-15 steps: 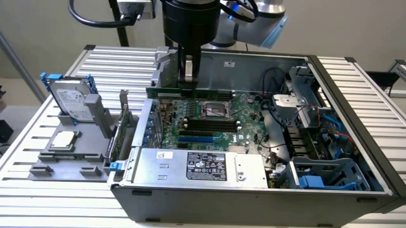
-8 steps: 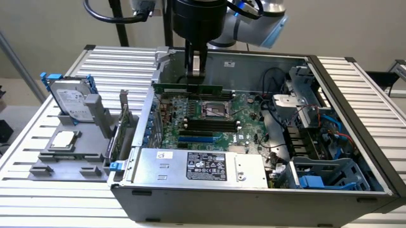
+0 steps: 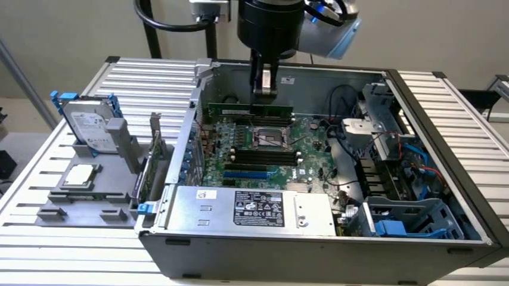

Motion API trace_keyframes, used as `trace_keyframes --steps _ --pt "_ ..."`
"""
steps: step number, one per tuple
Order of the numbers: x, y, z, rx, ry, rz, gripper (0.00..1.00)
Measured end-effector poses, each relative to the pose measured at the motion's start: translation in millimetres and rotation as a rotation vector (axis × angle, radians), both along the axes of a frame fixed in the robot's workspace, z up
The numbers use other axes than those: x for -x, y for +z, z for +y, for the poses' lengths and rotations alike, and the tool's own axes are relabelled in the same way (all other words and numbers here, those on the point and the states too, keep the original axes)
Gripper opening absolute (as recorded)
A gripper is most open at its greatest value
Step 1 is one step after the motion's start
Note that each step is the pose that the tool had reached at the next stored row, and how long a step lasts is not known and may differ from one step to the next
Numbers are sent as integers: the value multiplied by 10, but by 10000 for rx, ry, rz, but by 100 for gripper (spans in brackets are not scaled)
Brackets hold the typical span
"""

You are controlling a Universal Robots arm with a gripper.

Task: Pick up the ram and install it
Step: 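Pick up the ram and move it above insertion slot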

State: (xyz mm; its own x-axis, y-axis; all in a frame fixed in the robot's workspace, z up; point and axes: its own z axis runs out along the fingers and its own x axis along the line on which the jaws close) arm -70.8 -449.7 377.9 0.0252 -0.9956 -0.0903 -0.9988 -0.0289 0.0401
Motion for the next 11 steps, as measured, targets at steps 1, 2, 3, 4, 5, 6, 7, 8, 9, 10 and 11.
trace_keyframes --steps 1,2,3,4,5,6,7,8,9,10,11 --pt "-42 -9 9 0 0 0 13" --pt "-81 -18 17 0 1 0 13" --pt "-113 -29 26 -1 1 0 13" --pt "-144 -38 35 0 1 0 13" --pt "-174 -49 45 0 0 0 13" --pt "-197 -58 56 -1 1 0 13" --pt "-213 -67 68 0 1 0 13" --pt "-224 -77 82 -1 1 -3 13" --pt "-232 -85 95 0 1 -8 13" --pt "-239 -96 109 0 -1 -15 13" --pt "-245 -105 121 1 -2 -23 13"
